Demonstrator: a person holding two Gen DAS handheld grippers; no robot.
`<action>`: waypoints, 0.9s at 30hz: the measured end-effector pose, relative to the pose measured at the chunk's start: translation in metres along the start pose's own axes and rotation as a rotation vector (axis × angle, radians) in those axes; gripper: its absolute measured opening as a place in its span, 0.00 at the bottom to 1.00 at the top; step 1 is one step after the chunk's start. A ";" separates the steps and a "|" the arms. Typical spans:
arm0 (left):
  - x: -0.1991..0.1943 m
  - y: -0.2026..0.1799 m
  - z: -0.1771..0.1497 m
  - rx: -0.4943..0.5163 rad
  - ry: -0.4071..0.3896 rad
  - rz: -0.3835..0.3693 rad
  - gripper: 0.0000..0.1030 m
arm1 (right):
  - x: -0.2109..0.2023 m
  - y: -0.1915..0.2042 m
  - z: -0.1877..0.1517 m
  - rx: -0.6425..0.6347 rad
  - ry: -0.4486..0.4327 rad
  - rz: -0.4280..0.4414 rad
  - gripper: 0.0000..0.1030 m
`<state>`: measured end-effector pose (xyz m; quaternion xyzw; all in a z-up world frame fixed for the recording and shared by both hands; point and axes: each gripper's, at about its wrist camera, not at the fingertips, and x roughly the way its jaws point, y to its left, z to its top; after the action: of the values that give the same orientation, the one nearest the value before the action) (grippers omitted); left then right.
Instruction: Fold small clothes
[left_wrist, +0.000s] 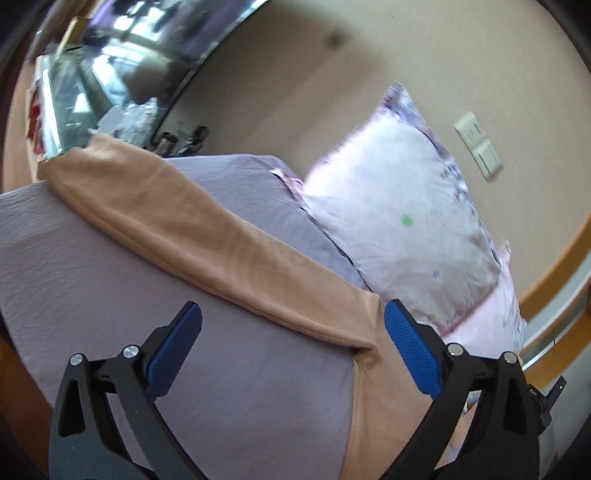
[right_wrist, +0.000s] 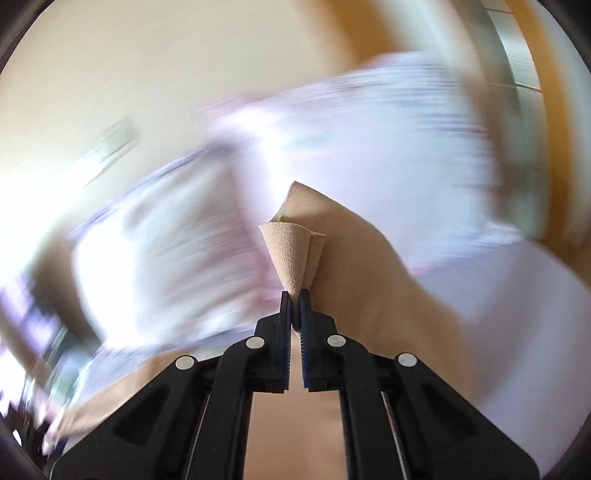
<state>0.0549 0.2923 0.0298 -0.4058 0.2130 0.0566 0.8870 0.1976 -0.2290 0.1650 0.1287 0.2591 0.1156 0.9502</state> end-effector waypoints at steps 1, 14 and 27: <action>-0.004 0.008 0.004 -0.024 -0.009 0.015 0.96 | 0.020 0.028 -0.009 -0.043 0.050 0.061 0.05; -0.002 0.066 0.036 -0.227 0.031 0.123 0.85 | 0.089 0.105 -0.076 -0.147 0.362 0.263 0.64; 0.023 0.085 0.068 -0.404 0.145 0.268 0.40 | 0.063 0.071 -0.074 -0.029 0.349 0.330 0.69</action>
<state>0.0751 0.3978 -0.0002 -0.5458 0.3122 0.1861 0.7550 0.2008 -0.1309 0.0961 0.1338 0.3934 0.2934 0.8610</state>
